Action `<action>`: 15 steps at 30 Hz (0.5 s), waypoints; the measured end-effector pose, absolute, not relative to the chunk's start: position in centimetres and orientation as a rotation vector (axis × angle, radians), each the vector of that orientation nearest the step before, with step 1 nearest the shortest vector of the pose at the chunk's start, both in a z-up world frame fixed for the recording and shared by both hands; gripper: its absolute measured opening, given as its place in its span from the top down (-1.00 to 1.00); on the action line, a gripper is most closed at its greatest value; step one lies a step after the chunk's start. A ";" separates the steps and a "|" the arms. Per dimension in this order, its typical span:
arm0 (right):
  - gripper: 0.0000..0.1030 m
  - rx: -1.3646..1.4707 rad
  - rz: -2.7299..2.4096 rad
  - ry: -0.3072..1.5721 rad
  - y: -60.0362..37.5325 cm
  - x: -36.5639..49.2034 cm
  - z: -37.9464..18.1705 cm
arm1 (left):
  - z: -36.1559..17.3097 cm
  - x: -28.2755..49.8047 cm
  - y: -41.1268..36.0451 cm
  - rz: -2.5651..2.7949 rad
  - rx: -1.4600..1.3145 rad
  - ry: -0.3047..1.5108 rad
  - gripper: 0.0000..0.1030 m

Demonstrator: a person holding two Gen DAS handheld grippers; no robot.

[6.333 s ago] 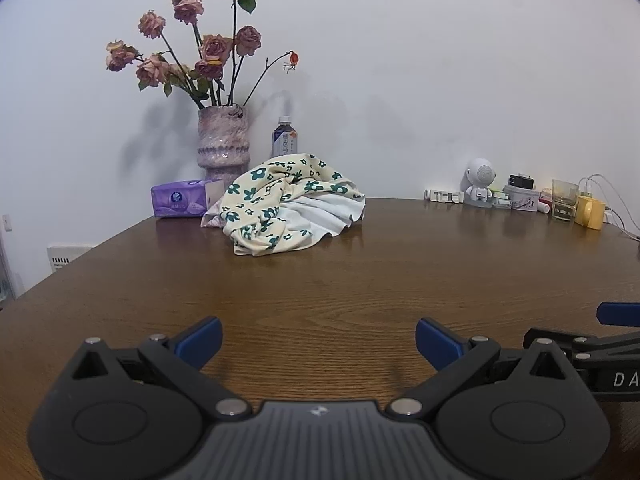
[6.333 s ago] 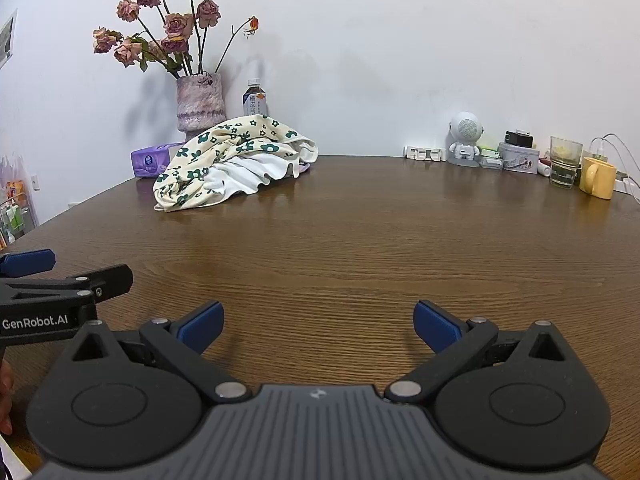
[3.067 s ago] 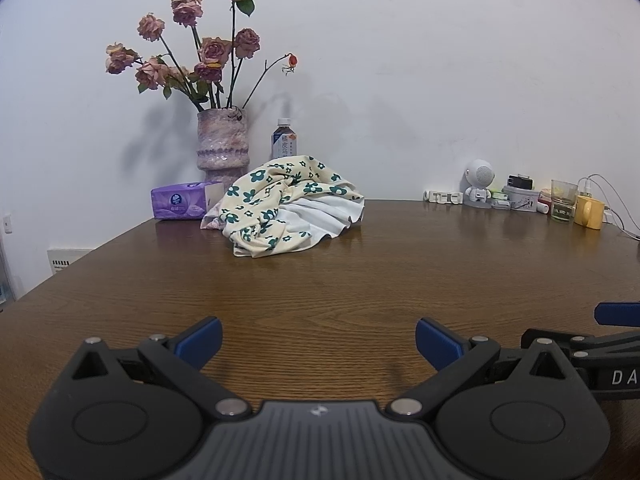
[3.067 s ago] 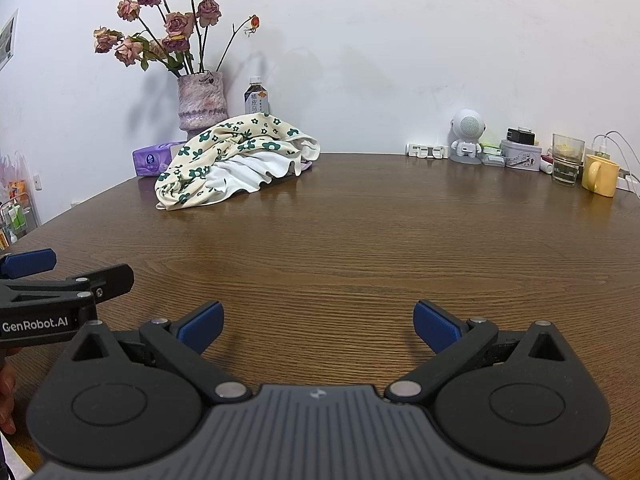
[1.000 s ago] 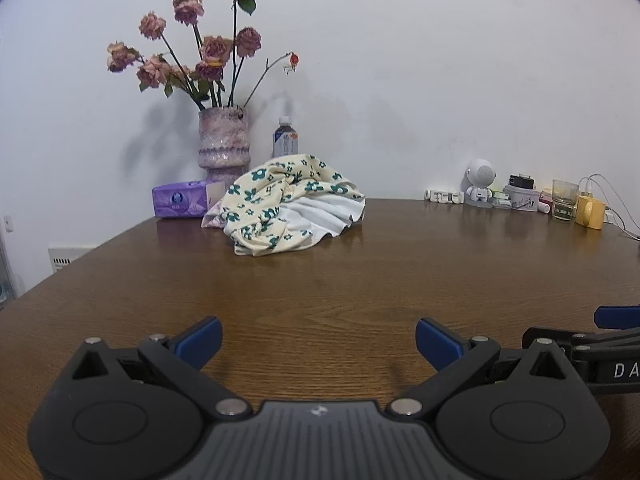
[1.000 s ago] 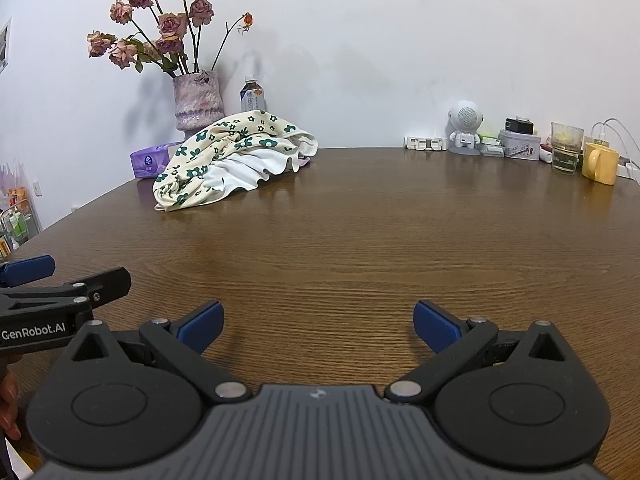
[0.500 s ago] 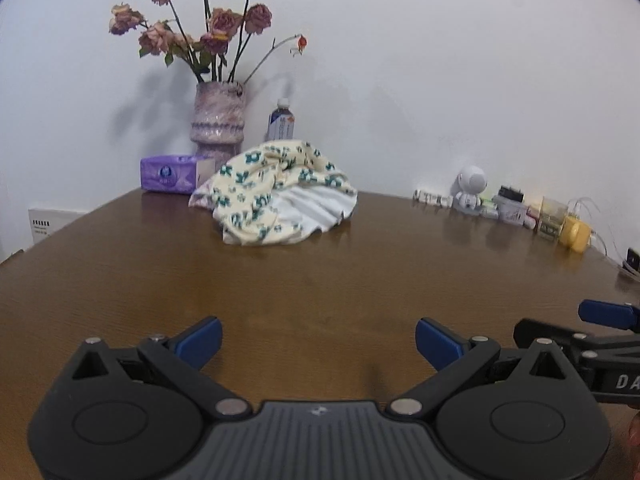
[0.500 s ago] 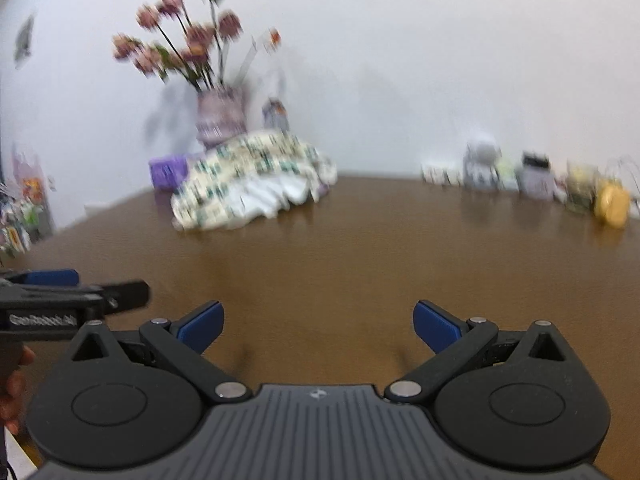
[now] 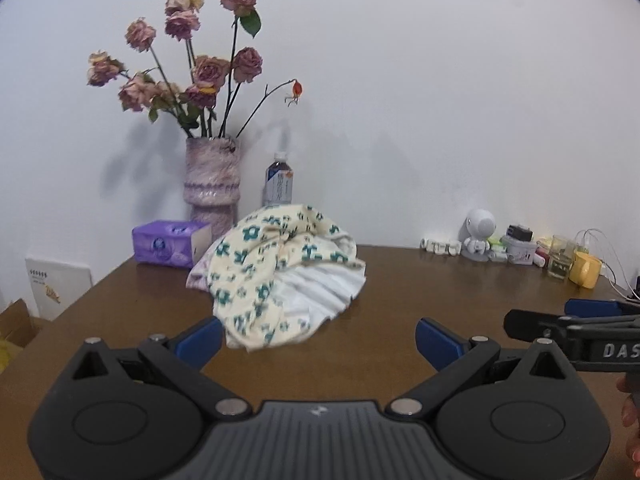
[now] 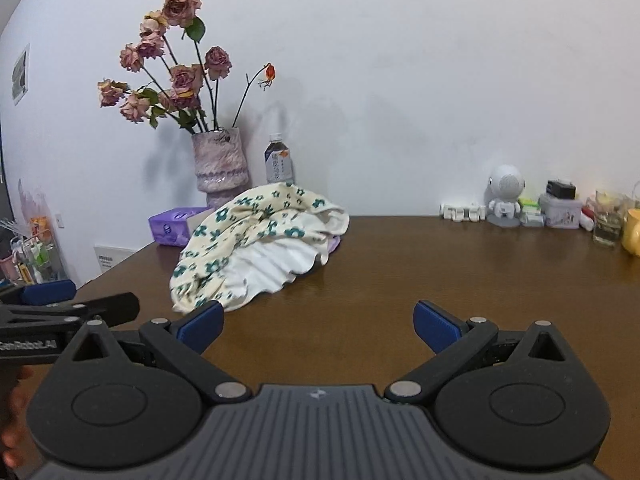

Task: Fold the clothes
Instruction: 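Move both open grippers toward the crumpled cream floral shirt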

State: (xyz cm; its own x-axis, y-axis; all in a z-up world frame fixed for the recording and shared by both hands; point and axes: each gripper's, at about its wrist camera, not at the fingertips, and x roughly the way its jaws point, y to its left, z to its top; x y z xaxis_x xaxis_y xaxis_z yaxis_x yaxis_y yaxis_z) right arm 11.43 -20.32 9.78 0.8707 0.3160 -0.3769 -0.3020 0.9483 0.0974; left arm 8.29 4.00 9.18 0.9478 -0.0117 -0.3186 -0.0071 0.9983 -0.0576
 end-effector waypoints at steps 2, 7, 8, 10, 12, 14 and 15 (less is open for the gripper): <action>-0.99 0.029 0.328 0.407 -20.1 12.9 10.0 | 9.6 9.8 4.0 -0.001 -0.035 0.326 -1.00; -0.99 0.008 0.349 0.428 -19.2 16.4 10.1 | 10.2 13.6 4.3 -0.036 -0.011 0.335 -1.00; -0.99 0.005 0.350 0.435 -19.0 17.2 10.1 | 10.3 14.4 4.5 -0.041 -0.015 0.336 -1.00; -0.99 0.002 0.354 0.451 -18.6 18.8 10.0 | 10.4 15.9 4.9 -0.034 -0.015 0.341 -1.00; -0.99 0.004 0.355 0.465 -18.0 20.4 9.9 | 10.3 17.5 5.3 -0.027 -0.009 0.348 -1.00; -0.99 0.003 0.342 0.474 -17.4 22.1 9.8 | 10.1 19.2 5.8 -0.012 0.002 0.358 -1.00; -0.99 -0.003 0.337 0.476 -17.1 22.9 9.7 | 10.0 20.1 6.1 -0.004 0.009 0.362 -1.00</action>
